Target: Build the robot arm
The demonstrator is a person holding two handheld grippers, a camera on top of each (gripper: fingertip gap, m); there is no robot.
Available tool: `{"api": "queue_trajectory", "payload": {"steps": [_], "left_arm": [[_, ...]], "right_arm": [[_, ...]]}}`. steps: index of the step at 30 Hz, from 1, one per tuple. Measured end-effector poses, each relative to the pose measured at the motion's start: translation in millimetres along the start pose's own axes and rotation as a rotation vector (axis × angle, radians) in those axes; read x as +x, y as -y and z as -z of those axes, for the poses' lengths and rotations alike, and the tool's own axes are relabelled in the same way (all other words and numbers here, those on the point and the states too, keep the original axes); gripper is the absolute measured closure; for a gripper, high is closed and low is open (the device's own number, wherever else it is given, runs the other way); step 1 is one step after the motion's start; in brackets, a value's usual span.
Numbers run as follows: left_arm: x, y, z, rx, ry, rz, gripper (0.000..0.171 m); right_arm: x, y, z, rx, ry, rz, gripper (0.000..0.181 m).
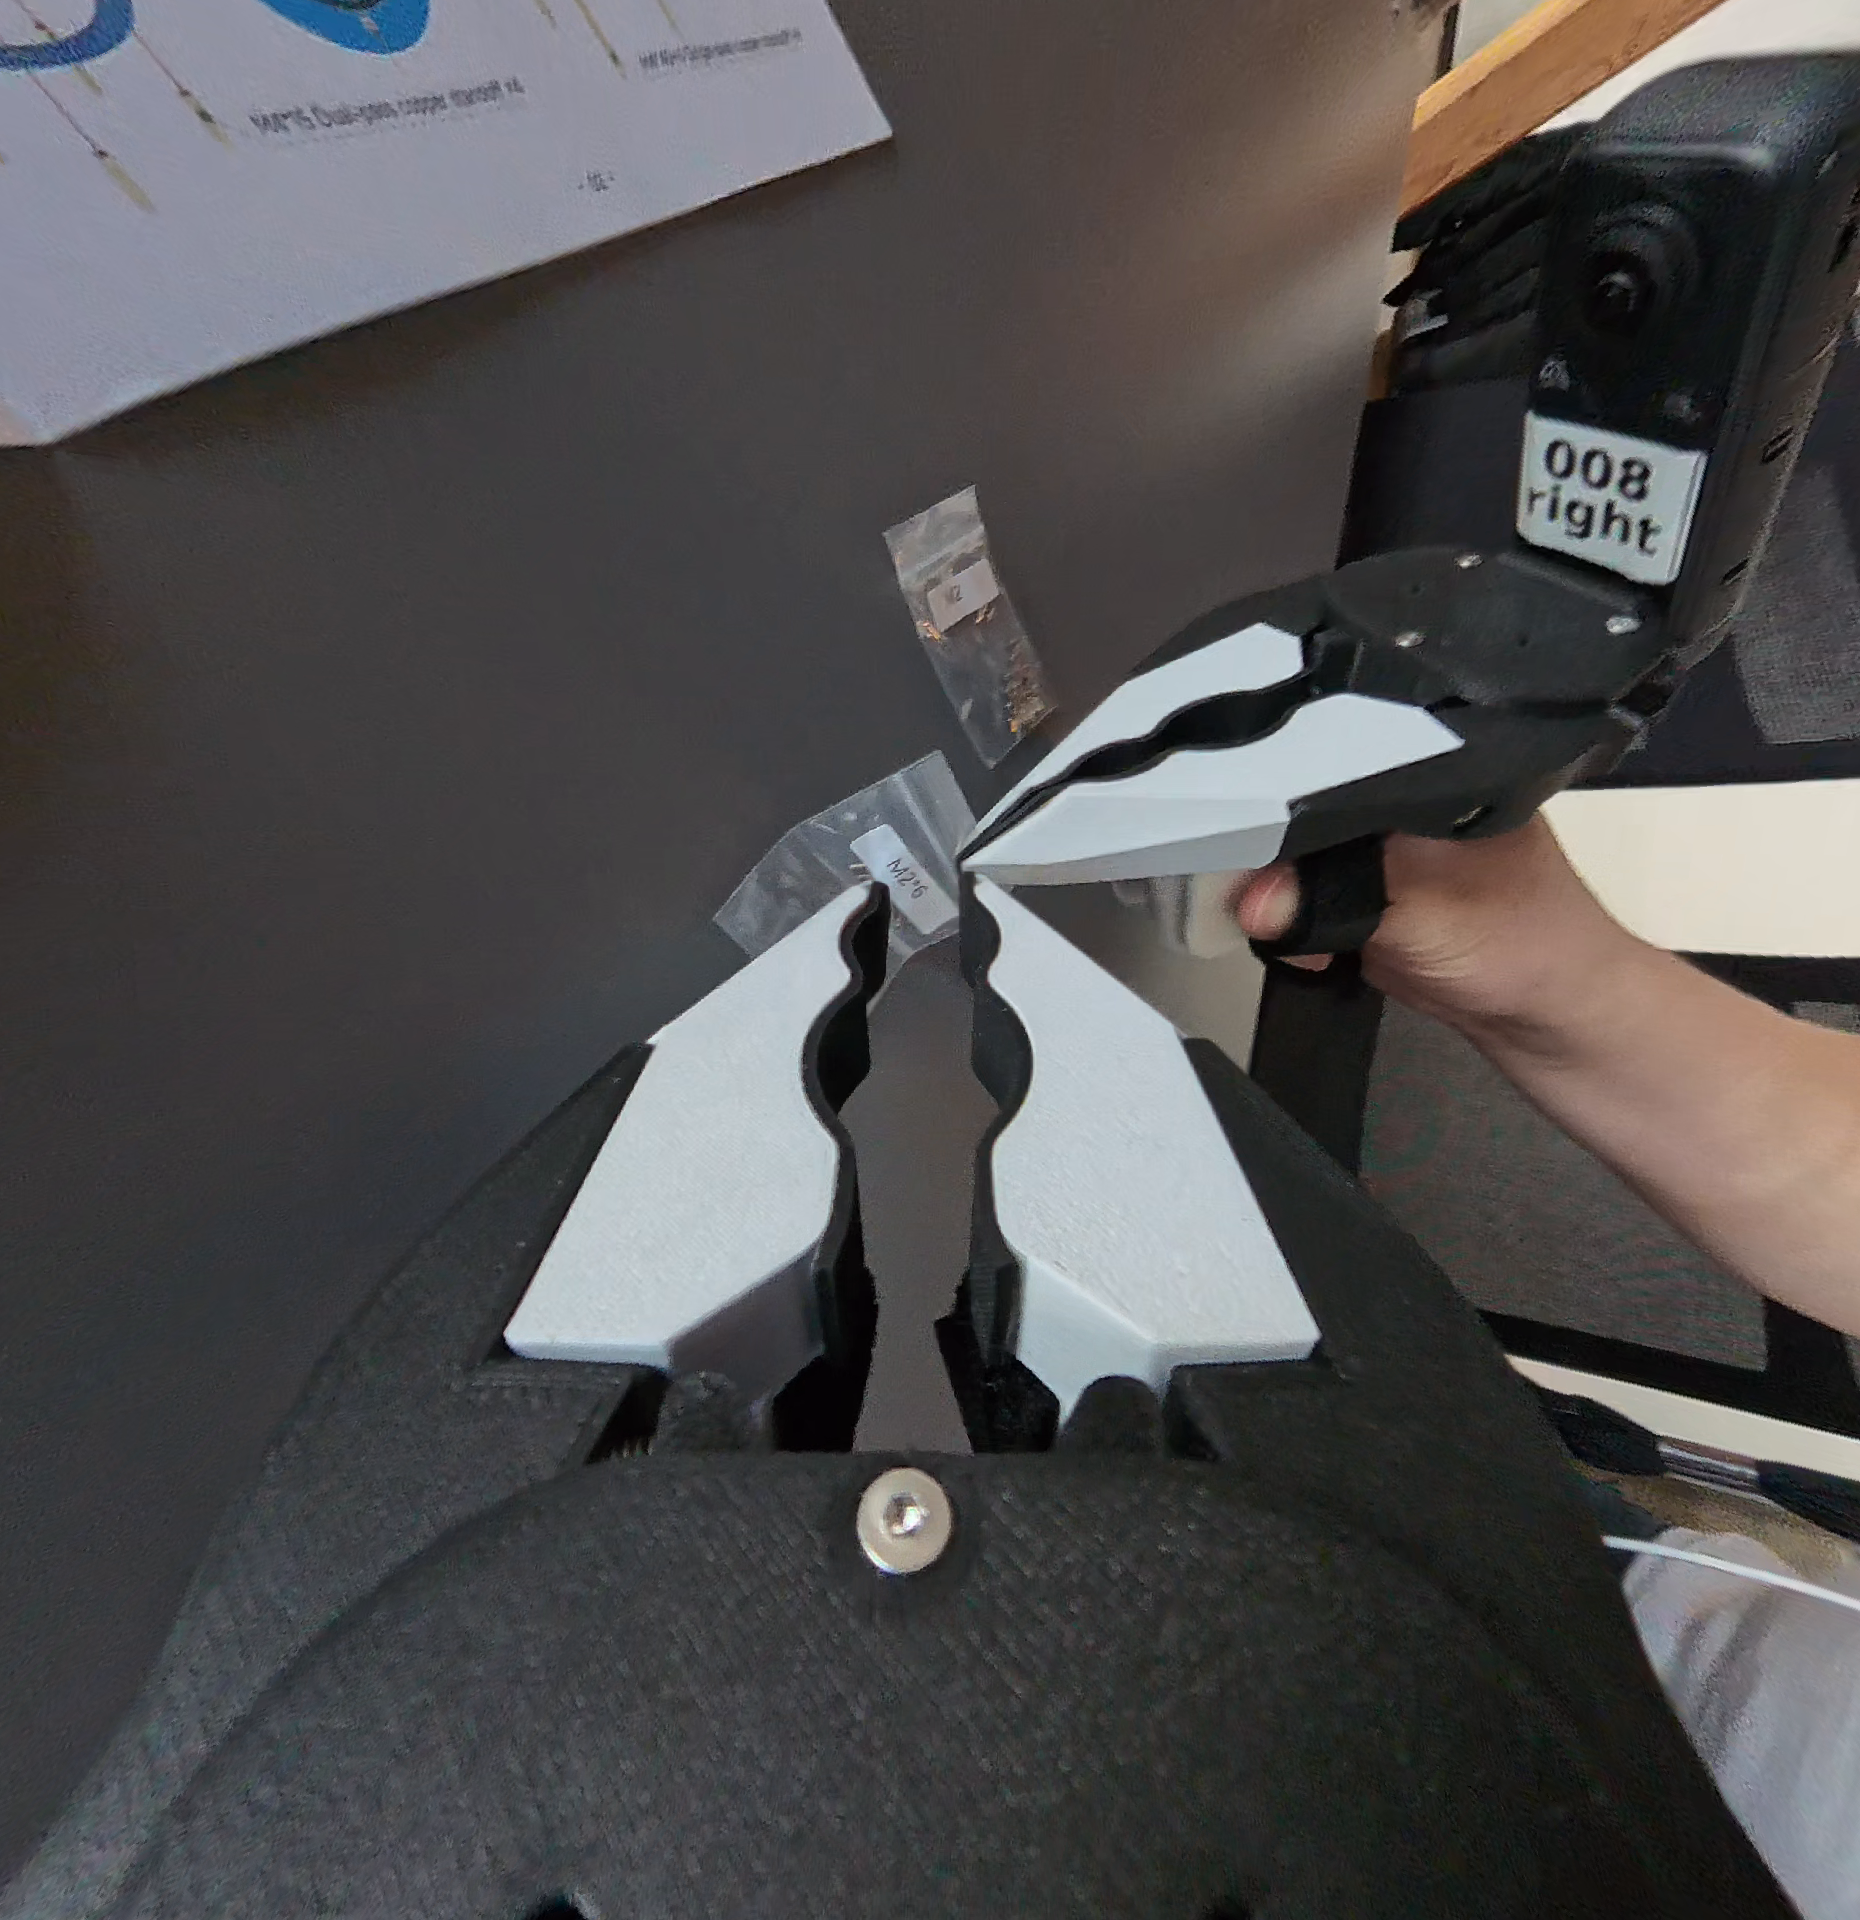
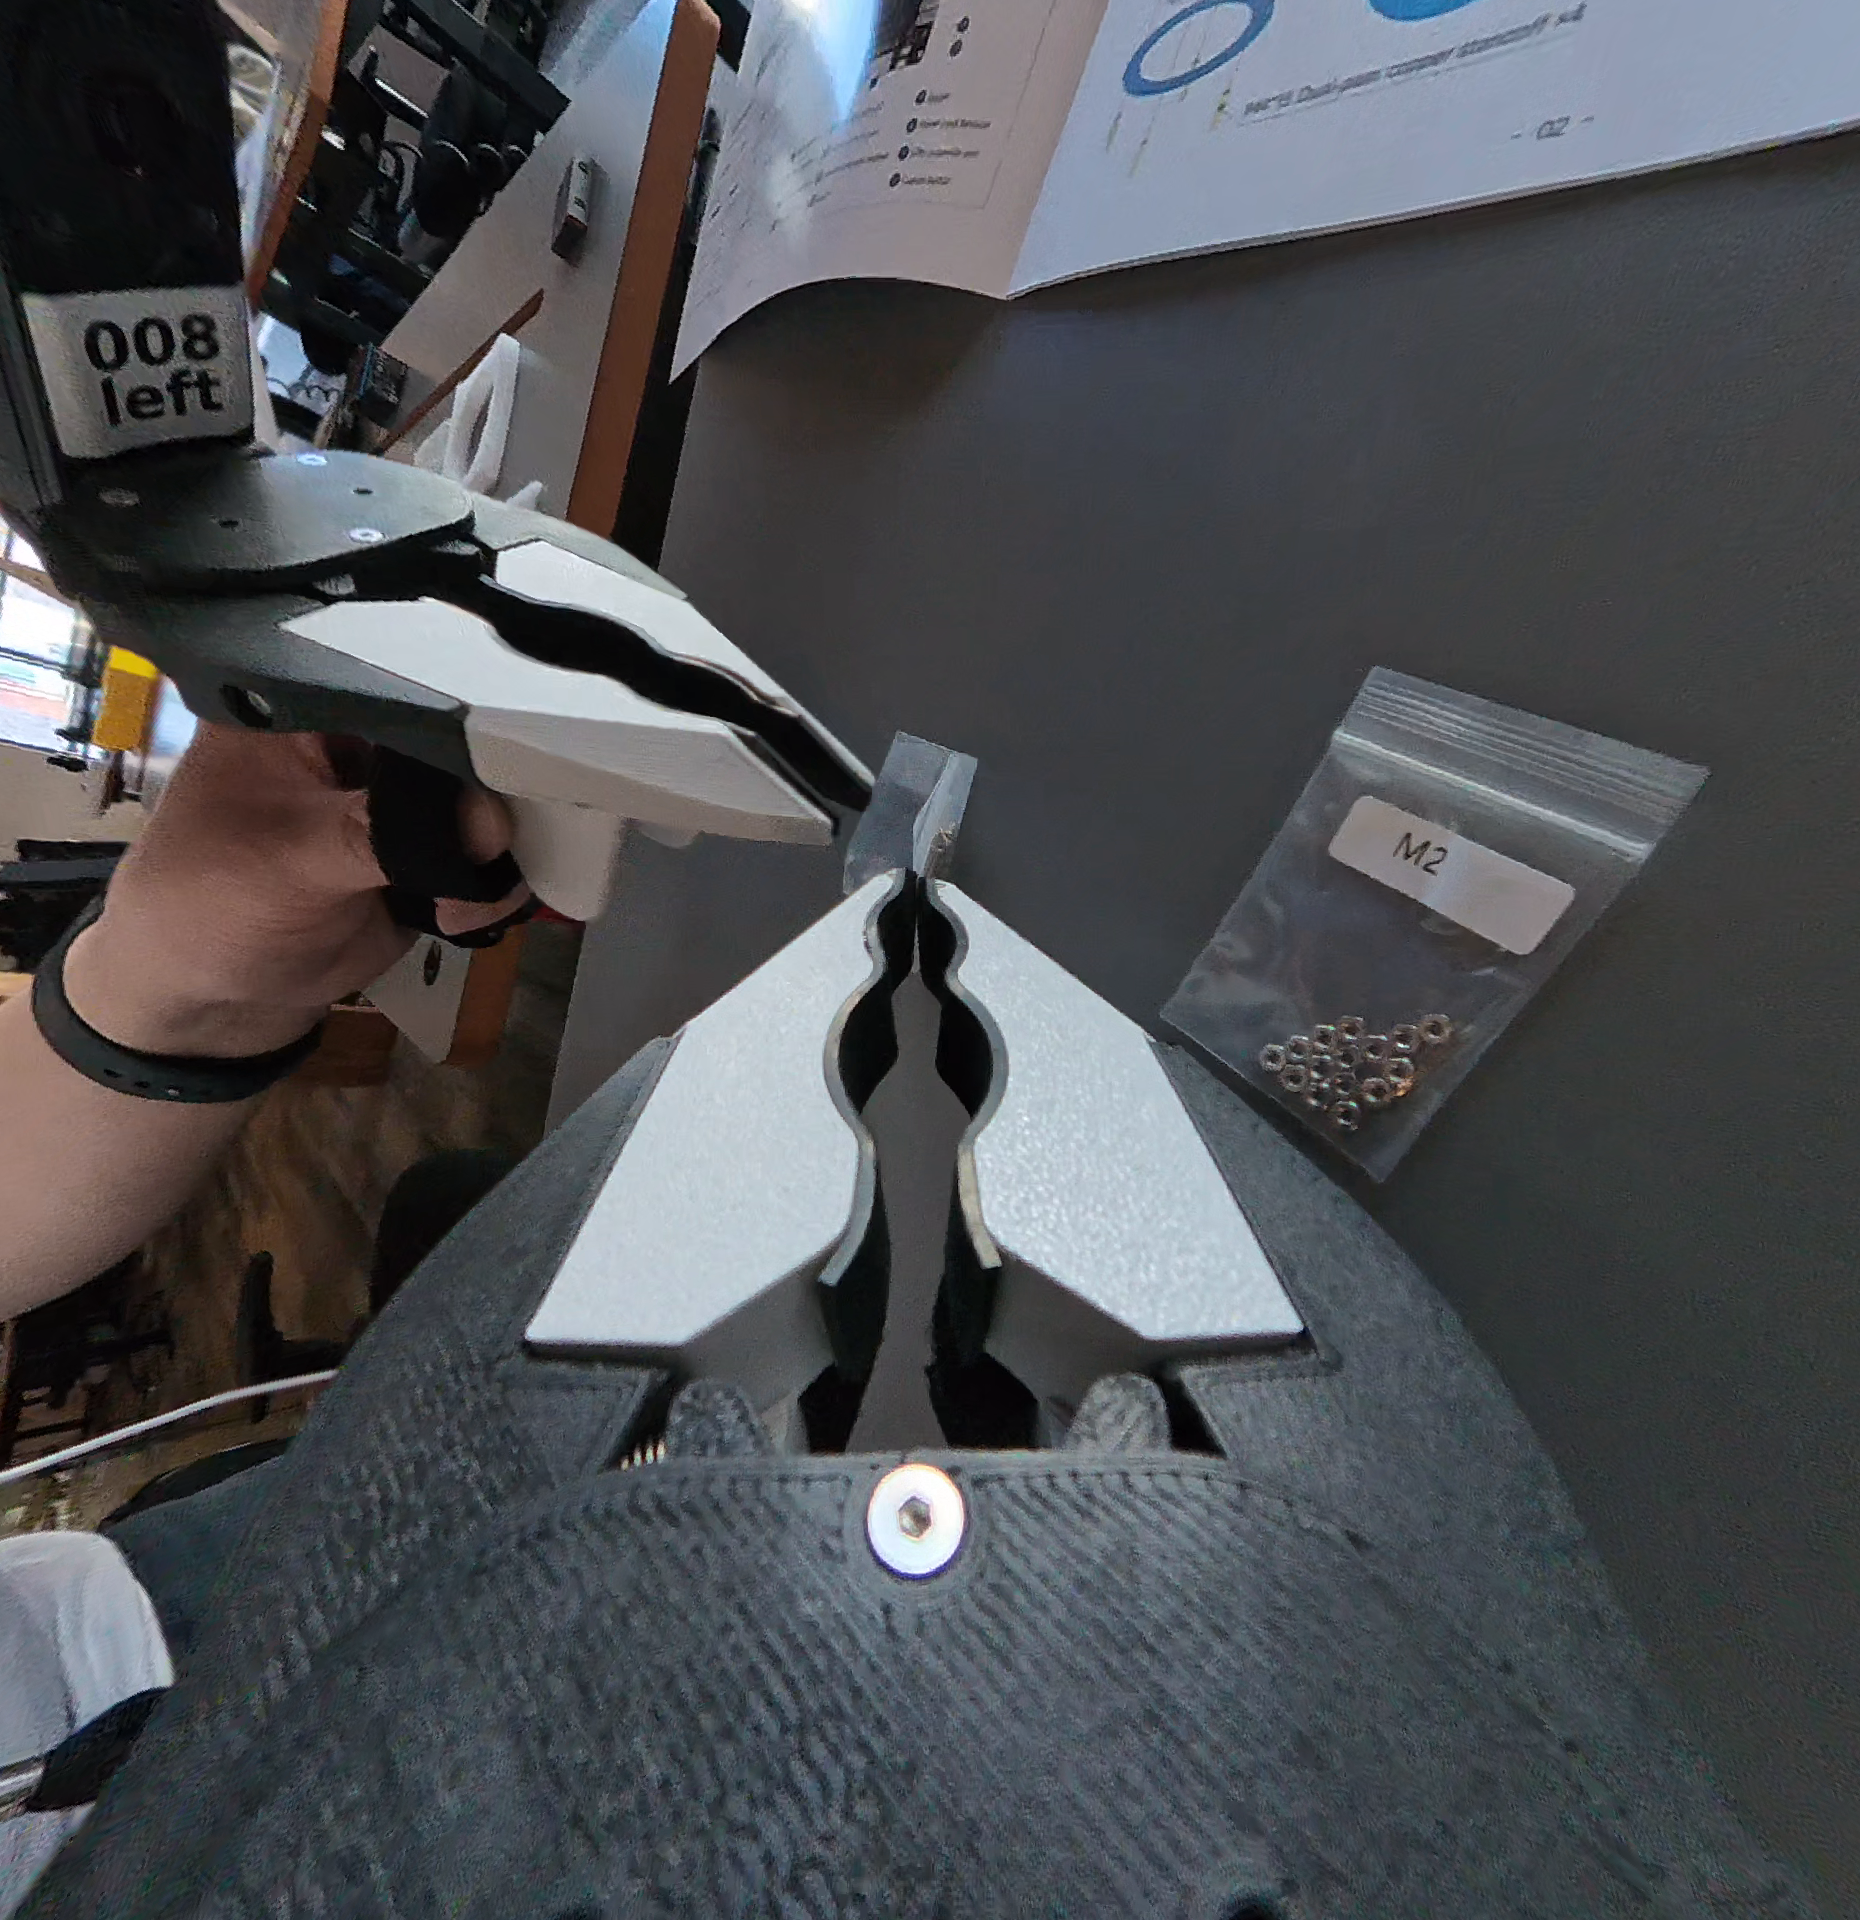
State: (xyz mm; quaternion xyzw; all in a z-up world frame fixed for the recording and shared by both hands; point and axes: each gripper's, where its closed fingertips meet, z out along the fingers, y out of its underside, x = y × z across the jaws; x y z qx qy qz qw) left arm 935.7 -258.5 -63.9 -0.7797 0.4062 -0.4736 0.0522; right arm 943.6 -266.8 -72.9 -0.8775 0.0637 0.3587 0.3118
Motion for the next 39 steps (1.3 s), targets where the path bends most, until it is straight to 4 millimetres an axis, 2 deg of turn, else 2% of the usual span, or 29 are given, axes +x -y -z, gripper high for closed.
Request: {"api": "queue_trajectory", "payload": {"steps": [4,11,21,33,36,38,39], "left_arm": [[4.4,5.8,2.8,-0.006,-0.010,0.029,0.164],[-0.7,24.6,19.4,0.072,0.008,0.098,0.169],[7.1,24.1,5.0,0.023,0.016,0.047,0.170],[-0.2,31.9,2.2,0.064,0.034,0.089,0.169],[-1.7,32.3,0.4,0.074,0.026,0.122,0.164],[-1.0,32.3,-2.3,0.082,0.017,0.153,0.148],[0.7,32.6,-3.3,0.088,0.011,0.159,0.147]], "right_arm": [[-2.6,0.7,1.6,0.007,-0.024,0.053,0.181],[-0.7,5.7,8.1,0.059,0.040,-0.056,0.181],[2.7,16.7,12.6,0.094,0.046,-0.066,0.181],[3.7,20.5,10.6,0.118,0.051,-0.074,0.181],[4.5,22.7,9.8,0.131,0.061,-0.096,0.181],[4.8,24.3,8.2,0.140,0.068,-0.102,0.181],[5.4,24.4,7.0,0.139,0.067,-0.100,0.181]]}}
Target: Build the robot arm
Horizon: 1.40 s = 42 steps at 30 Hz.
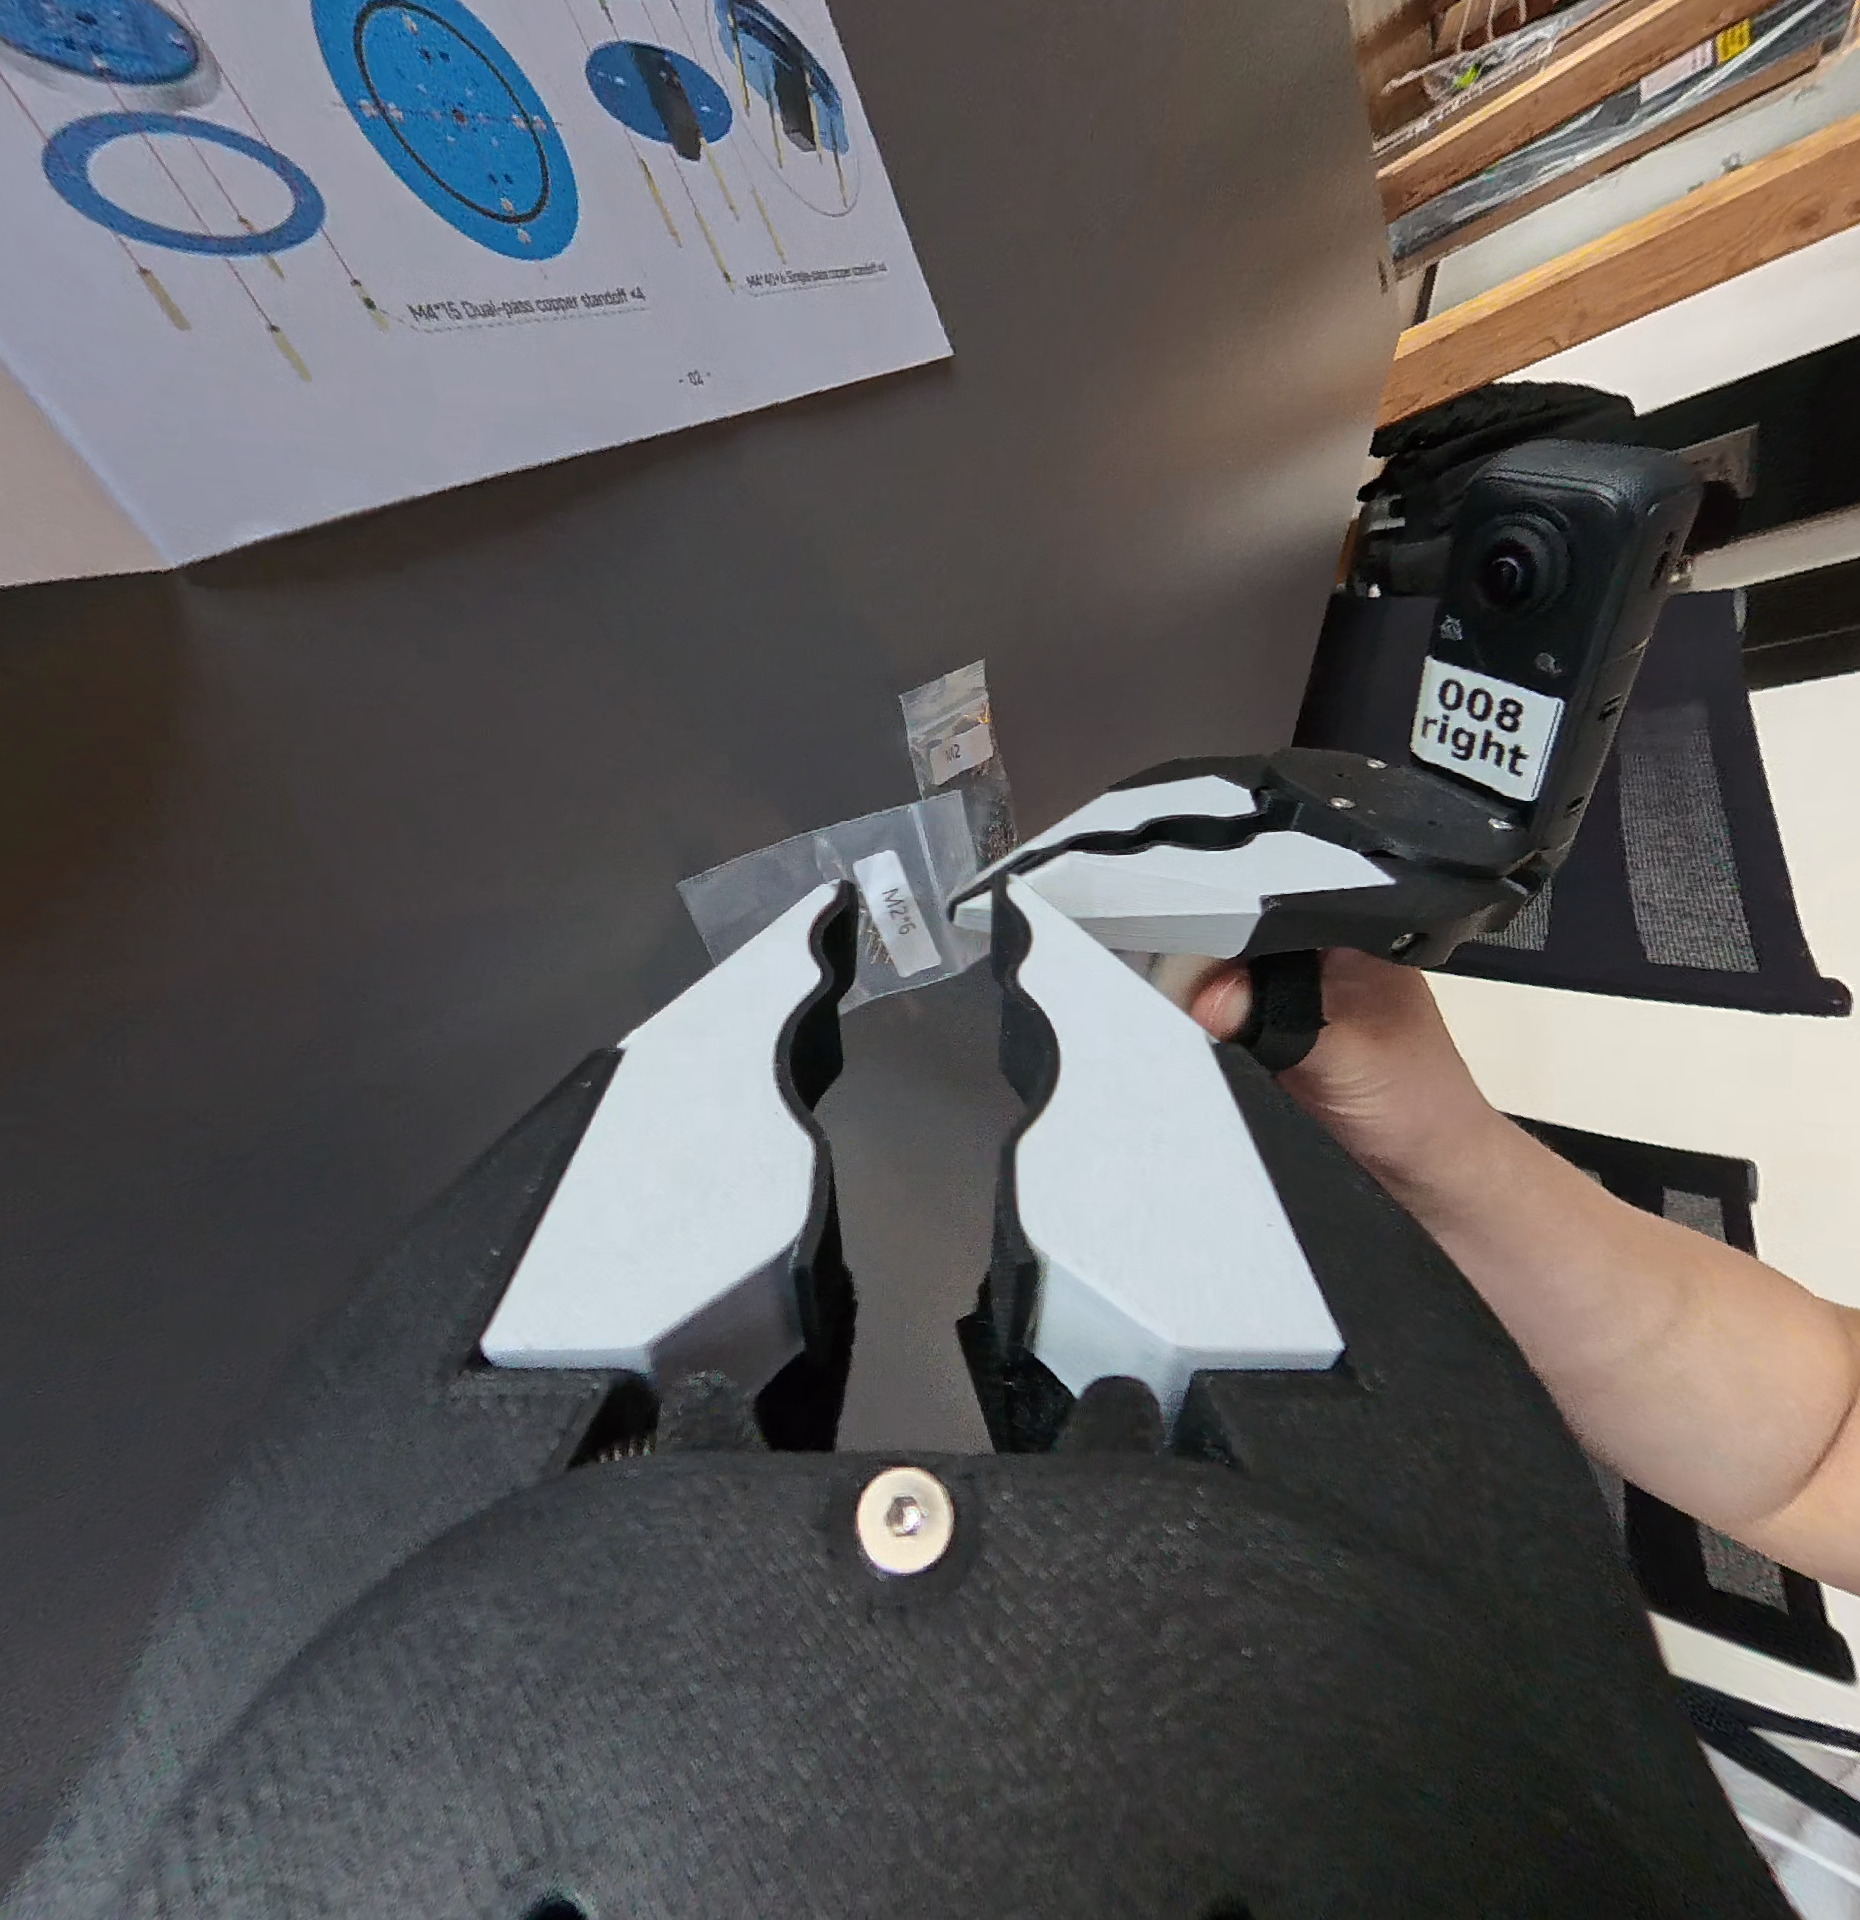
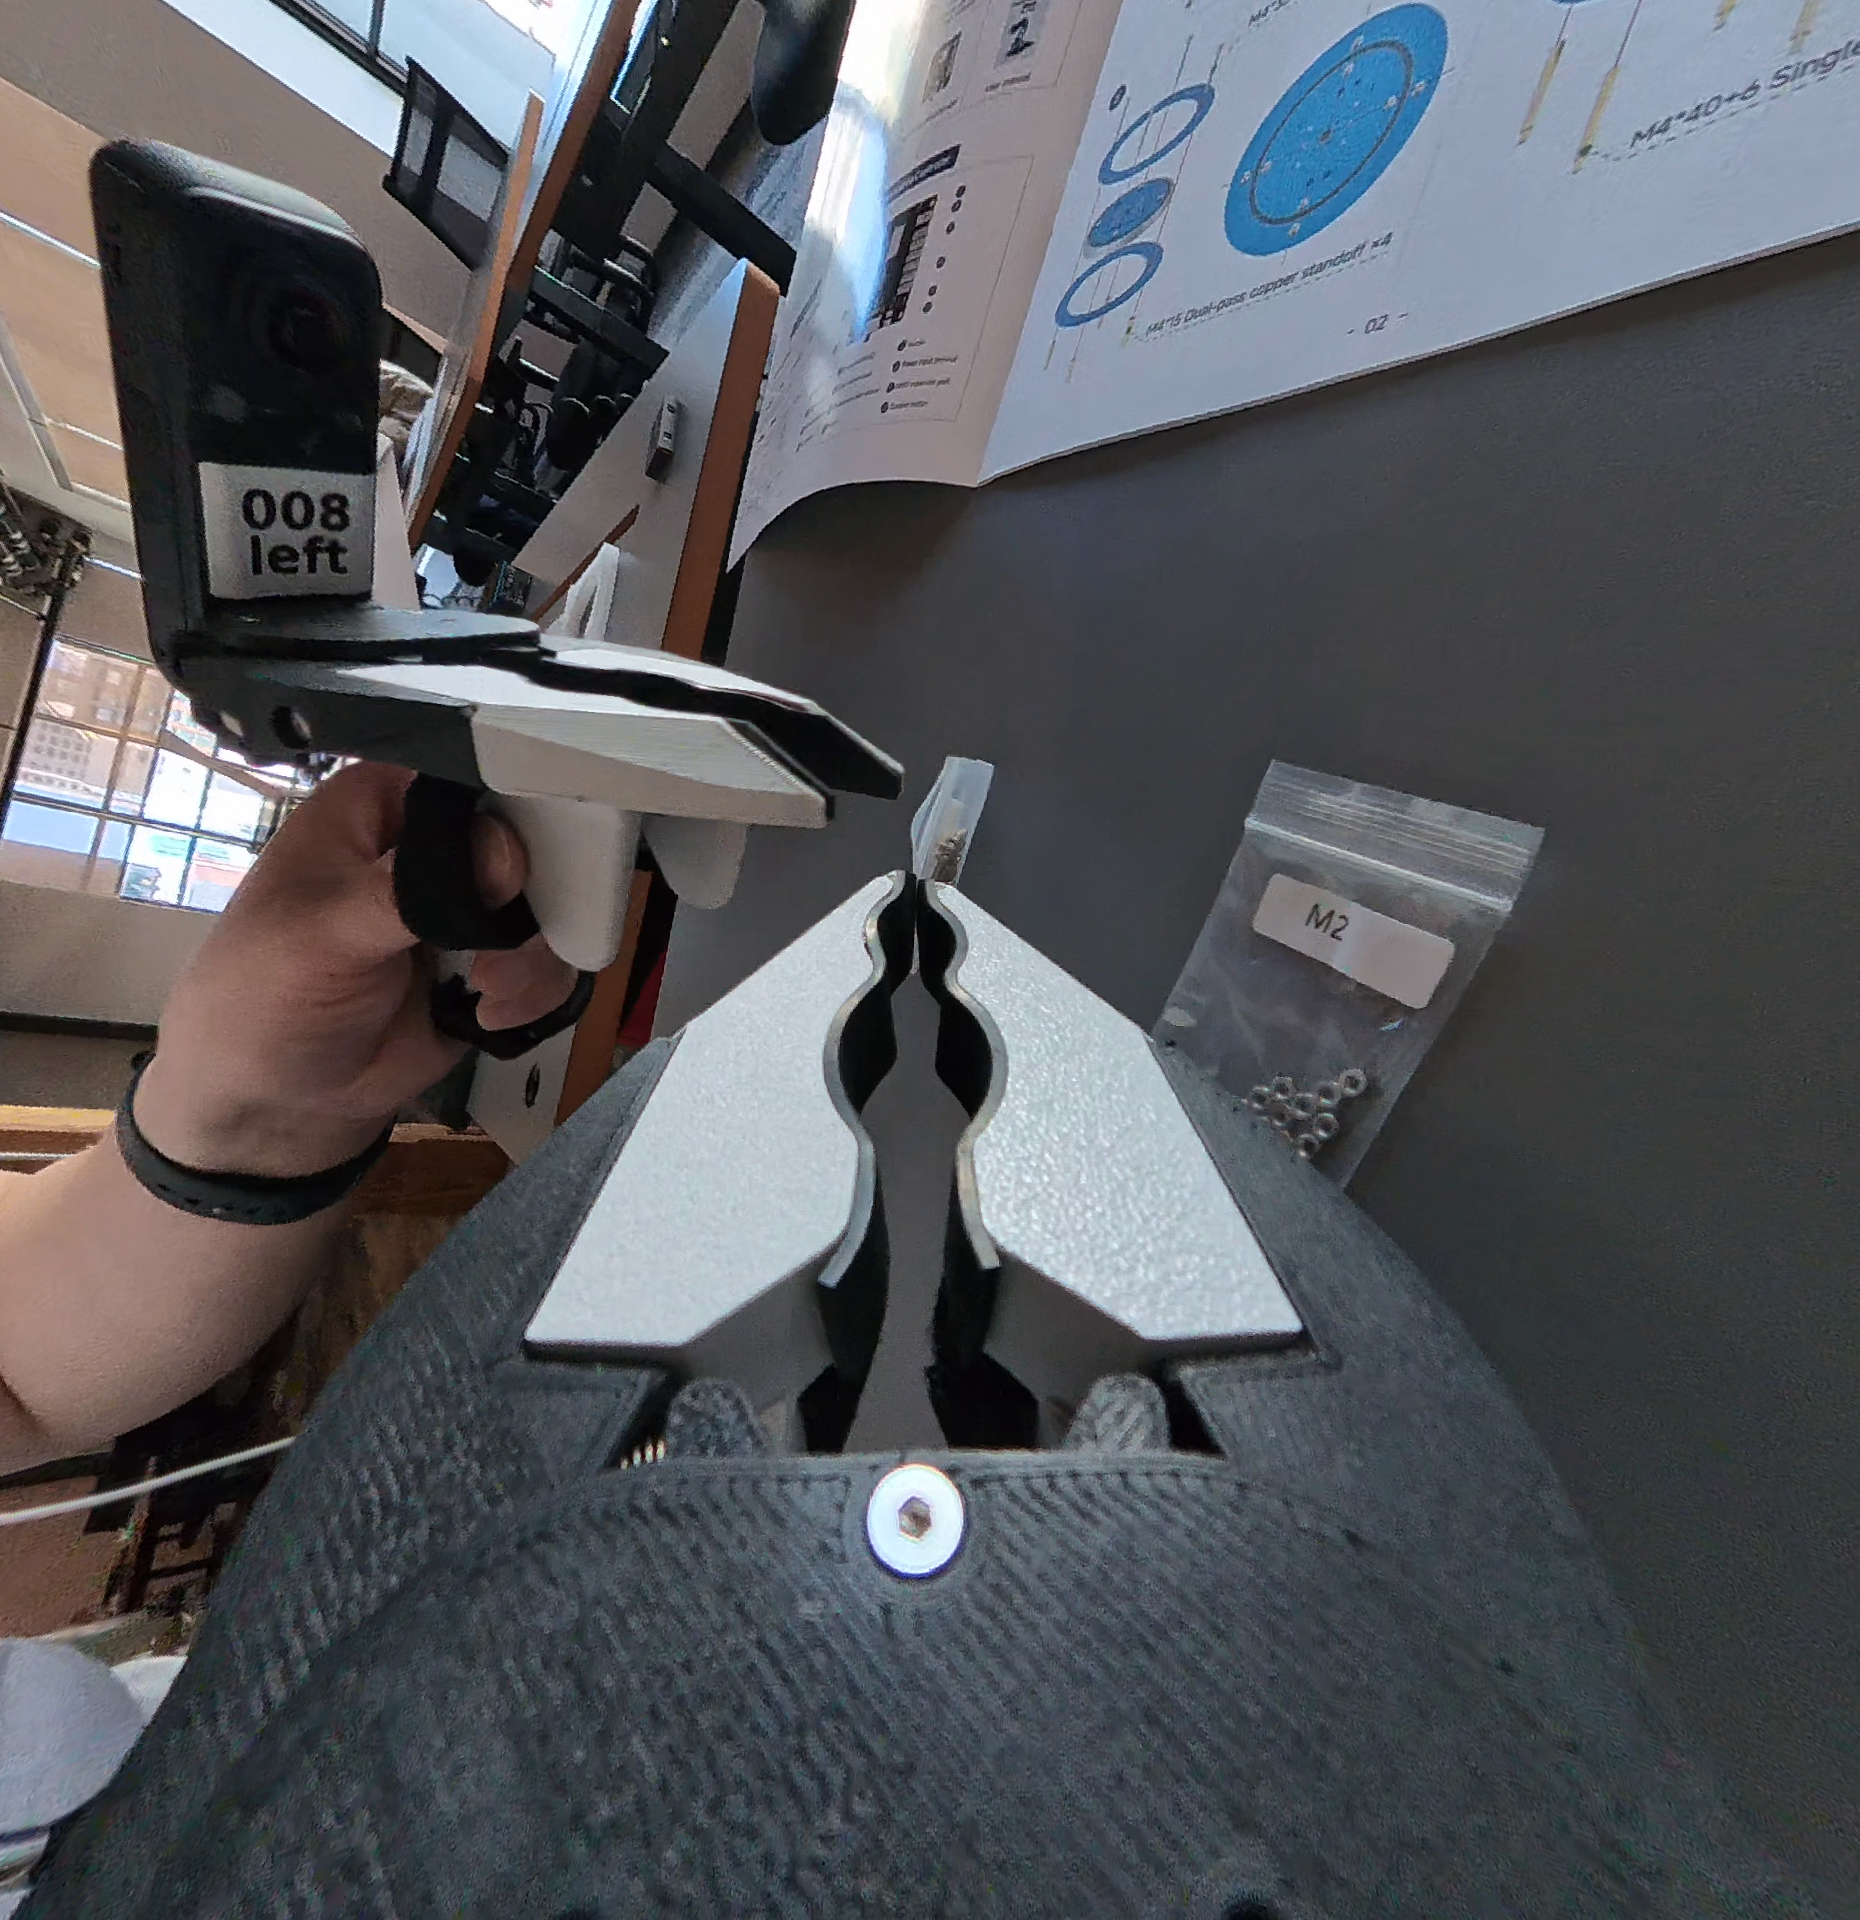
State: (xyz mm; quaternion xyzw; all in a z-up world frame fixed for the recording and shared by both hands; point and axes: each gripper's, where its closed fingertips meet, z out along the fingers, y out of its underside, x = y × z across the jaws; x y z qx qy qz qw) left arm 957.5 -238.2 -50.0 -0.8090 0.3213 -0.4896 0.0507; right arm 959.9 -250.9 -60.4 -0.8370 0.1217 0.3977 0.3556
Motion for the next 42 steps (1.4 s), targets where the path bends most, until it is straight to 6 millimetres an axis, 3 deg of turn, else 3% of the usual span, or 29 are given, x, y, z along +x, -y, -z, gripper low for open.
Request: {"api": "queue_trajectory", "payload": {"steps": [7,20,29,38,42], "left_arm": [[-4.4,19.1,6.7,0.112,0.079,-0.038,0.154],[0.1,13.5,-15.6,0.075,0.073,-0.042,0.155],[1.4,11.8,-15.3,0.062,0.029,-0.024,0.171],[-2.6,8.9,-17.2,0.050,-0.003,0.026,0.171],[-2.5,4.7,-16.1,0.029,-0.011,0.005,0.171]], "right_arm": [[5.8,12.9,-0.2,0.036,-0.088,0.109,0.181],[4.9,15.9,-6.3,0.016,-0.208,0.306,0.181],[7.0,12.4,-7.9,0.012,-0.202,0.286,0.181],[9.6,9.6,-9.8,0.011,-0.204,0.304,0.181],[11.8,13.0,-4.6,0.032,-0.173,0.248,0.165]]}}
